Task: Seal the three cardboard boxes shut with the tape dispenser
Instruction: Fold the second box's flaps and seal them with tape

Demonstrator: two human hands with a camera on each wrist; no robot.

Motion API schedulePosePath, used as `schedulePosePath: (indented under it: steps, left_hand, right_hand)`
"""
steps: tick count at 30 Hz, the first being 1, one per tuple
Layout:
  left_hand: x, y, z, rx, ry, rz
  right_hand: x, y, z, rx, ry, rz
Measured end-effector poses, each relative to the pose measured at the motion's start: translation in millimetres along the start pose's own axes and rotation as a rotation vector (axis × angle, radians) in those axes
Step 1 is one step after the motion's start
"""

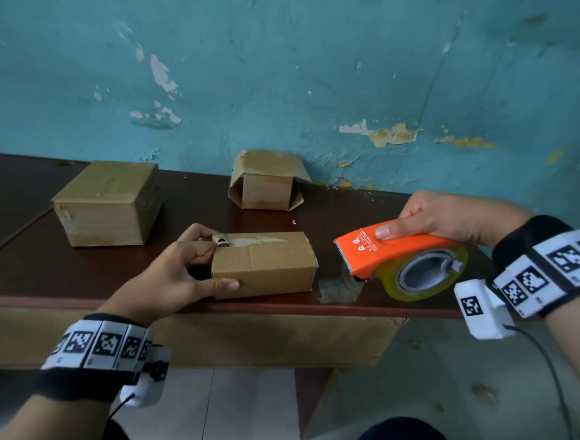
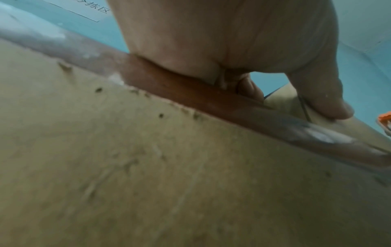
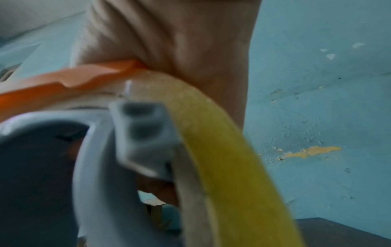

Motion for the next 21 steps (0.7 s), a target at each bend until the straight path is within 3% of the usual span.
schedulePosePath:
  steps: [11,16,21]
  left_hand:
    - [0.1,-3.4,5.6,0.001,-0.015,-0.026]
    - [1.3,-0.5,-2.5,0.014,0.023,0.022]
    - [3.8,-3.4,-3.4,0.03,0.012,0.02]
  right_hand:
    - [-16.0,2.7,-17.2,0.168,0.074,0.036]
    - [-31.0,8.0,-45.3,0.457,0.153,-0.04]
    - [-34.4,11.1,-60.5,0.46,0.184,-0.03]
Point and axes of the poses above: each hand's wrist, its own x-axis towards the middle knuckle, its own y-axis out of the back of the hand, z = x × y, the point moved 3 cm from there along x, towards the middle knuckle, and after that the axes turned 13 degrees about -x, right-handed, at the moved point
